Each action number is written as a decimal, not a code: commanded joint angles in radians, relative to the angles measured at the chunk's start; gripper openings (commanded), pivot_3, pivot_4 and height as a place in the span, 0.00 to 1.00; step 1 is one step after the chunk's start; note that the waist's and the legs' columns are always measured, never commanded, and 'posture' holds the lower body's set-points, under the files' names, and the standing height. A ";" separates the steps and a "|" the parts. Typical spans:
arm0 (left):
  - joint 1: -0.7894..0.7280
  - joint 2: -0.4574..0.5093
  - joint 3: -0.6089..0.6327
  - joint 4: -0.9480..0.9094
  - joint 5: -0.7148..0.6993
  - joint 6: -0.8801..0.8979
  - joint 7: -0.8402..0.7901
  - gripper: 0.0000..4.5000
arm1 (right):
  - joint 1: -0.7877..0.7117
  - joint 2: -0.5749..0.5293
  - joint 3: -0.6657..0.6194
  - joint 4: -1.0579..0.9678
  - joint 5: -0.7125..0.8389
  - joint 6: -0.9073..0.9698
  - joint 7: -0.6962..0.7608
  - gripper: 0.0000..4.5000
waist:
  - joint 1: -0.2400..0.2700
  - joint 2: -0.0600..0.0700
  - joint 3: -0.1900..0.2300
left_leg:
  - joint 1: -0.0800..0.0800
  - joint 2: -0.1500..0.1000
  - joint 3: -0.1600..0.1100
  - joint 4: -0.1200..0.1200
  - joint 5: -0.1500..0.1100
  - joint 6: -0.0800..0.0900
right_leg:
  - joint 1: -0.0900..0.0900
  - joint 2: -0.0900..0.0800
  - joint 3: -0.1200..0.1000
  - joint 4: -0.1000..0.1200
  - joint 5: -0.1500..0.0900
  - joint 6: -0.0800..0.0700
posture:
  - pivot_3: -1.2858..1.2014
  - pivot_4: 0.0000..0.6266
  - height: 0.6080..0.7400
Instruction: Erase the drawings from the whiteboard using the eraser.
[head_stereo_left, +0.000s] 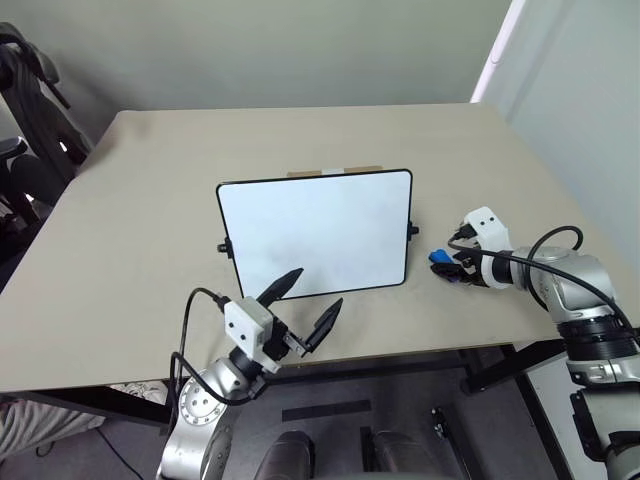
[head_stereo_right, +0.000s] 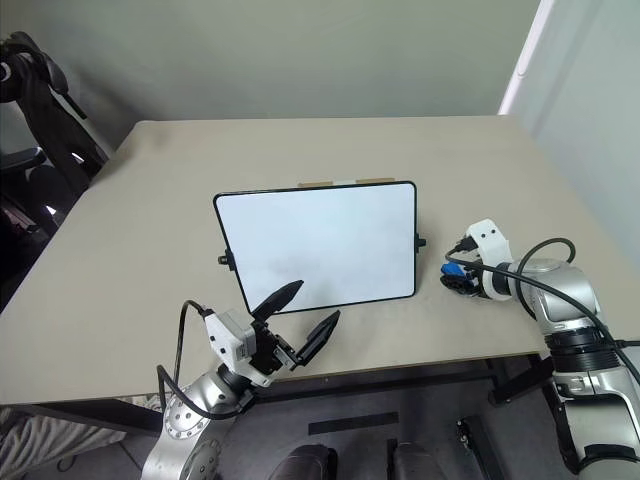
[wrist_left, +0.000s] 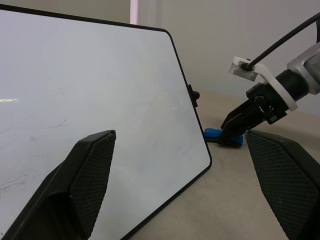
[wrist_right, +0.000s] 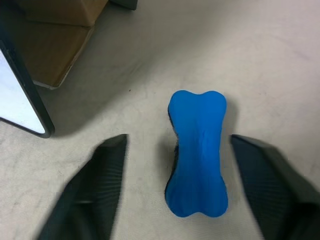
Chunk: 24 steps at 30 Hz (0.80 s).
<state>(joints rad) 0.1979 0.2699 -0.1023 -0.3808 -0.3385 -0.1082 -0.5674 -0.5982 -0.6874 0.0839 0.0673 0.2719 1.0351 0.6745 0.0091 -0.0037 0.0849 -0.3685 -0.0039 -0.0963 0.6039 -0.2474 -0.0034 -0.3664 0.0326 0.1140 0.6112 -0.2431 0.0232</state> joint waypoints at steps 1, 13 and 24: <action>-0.003 -0.002 -0.004 -0.024 0.000 -0.017 -0.005 1.00 | 0.000 -0.051 -0.066 -0.109 0.025 -0.032 0.029 0.99 | 0.000 0.000 0.000 | 0.000 0.000 0.000 0.000 0.000 0.000 | 0.000 0.000 0.000 0.000 0.000 0.000 | 0.52 0.24 1.00; 0.007 0.004 0.002 -0.030 0.004 -0.024 -0.007 1.00 | 0.217 -0.027 -0.305 -0.422 0.227 -0.208 0.129 0.99 | 0.001 -0.002 0.000 | 0.002 0.000 0.000 0.000 0.000 0.000 | 0.003 0.000 0.000 0.000 -0.010 0.001 | 0.52 0.24 1.00; 0.043 0.014 -0.006 -0.080 0.001 -0.001 0.004 1.00 | 0.313 0.001 -0.269 -0.477 0.283 -0.251 0.123 0.99 | -0.002 -0.004 0.000 | 0.002 -0.001 0.000 0.003 0.000 0.000 | 0.004 0.000 0.000 0.000 -0.011 0.000 | 0.52 0.24 1.00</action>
<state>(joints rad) 0.2331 0.2860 -0.0995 -0.4062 -0.3389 -0.1059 -0.5658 -0.2817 -0.6794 -0.1886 -0.3902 0.5461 0.7958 0.8043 0.0072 -0.0072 0.0845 -0.3668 -0.0049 -0.0961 0.6068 -0.2474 -0.0033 -0.3620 0.0328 0.1144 0.6115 -0.2540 0.0228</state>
